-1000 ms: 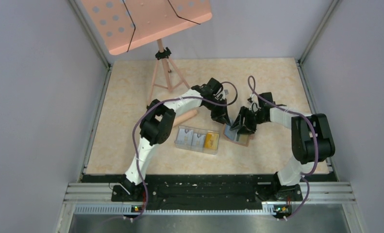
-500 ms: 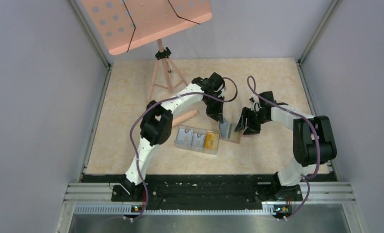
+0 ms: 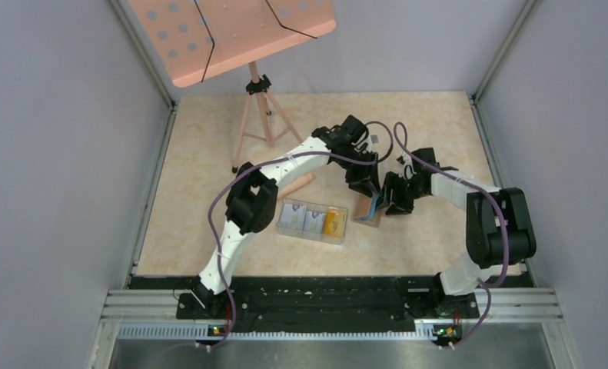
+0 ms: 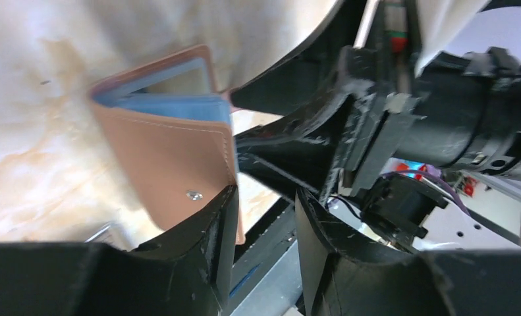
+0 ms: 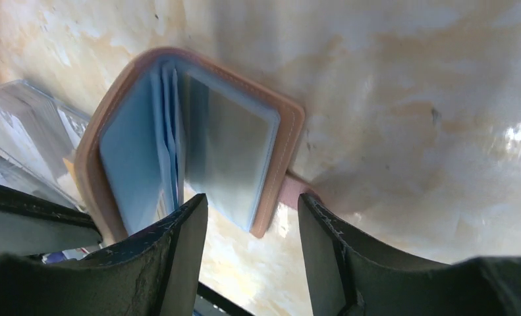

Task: Put the credit cards into the card holder
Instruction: Close the card holder at the center of the board.

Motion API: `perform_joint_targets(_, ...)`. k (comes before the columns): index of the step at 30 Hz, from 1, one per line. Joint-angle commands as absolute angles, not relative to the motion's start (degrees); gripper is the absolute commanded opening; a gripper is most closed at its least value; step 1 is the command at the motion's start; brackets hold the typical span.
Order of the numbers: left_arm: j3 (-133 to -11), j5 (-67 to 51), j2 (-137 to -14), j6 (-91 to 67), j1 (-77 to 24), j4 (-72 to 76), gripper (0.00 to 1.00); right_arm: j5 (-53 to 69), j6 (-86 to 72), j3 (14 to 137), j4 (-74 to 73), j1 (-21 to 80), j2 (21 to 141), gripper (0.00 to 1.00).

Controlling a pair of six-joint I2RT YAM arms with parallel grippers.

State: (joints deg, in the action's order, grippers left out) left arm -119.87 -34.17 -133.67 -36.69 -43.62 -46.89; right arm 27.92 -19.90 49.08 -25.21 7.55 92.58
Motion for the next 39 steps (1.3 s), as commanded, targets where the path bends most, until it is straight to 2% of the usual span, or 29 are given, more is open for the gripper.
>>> perform_joint_targets(1, -117.0, -41.3, -134.0, -41.4, -44.5, -37.8, 0.43, 26.5, -20.8, 47.2, -28.5, 6.6, 87.9, 0.54)
perform_joint_targets(6, -115.1, -42.0, -135.7, -42.6, -44.6, -35.8, 0.43, 21.0, -20.6, 48.1, -33.2, 5.0, 81.5, 0.53)
perform_joint_targets(12, -115.8, -42.0, -138.7, -42.7, -44.6, -36.7, 0.37, 20.0, -18.8, 50.9, -34.1, 4.7, 79.2, 0.51)
perform_joint_targets(18, -116.3, -41.9, -137.8, -39.8, -44.6, -37.2, 0.39, 23.9, -16.8, 55.3, -31.9, 4.6, 87.0, 0.51)
perform_joint_targets(25, -113.2, -30.2, -129.8, -32.5, -43.8, -43.2, 0.45, 28.4, -14.5, 63.9, -30.7, 4.7, 98.1, 0.51)
perform_joint_targets(31, -106.9, -25.1, -122.5, -31.8, -42.3, -41.5, 0.47, 32.3, -13.3, 67.0, -30.5, 5.4, 104.5, 0.51)
perform_joint_targets(39, -106.3, -27.7, -123.4, -33.8, -40.8, -40.5, 0.47, 32.2, -14.2, 65.3, -29.7, 7.9, 104.2, 0.46)
